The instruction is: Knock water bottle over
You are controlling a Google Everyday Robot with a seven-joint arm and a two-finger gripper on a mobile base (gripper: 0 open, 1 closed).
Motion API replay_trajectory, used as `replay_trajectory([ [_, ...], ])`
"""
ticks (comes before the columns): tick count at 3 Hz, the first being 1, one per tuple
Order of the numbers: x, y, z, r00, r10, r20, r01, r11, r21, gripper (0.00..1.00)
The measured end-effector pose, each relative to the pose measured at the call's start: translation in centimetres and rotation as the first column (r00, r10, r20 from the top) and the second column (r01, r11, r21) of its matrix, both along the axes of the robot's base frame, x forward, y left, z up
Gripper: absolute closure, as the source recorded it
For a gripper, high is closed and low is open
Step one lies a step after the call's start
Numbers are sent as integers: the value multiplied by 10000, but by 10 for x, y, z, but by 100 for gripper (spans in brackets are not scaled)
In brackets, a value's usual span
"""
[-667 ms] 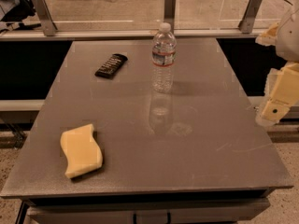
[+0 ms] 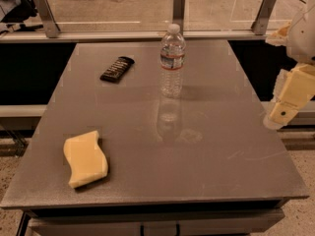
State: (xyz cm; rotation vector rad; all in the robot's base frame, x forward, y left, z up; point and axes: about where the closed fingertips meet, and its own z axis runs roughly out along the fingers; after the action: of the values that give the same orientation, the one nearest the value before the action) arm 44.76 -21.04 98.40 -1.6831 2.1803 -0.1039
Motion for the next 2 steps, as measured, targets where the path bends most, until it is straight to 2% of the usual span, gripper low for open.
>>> replay_trajectory([
  [1, 24, 9, 1, 9988, -13, 489, -25, 9971, 761, 0],
  [2, 62, 23, 2, 9923, -334, 1189, 57, 9742, 2258, 0],
])
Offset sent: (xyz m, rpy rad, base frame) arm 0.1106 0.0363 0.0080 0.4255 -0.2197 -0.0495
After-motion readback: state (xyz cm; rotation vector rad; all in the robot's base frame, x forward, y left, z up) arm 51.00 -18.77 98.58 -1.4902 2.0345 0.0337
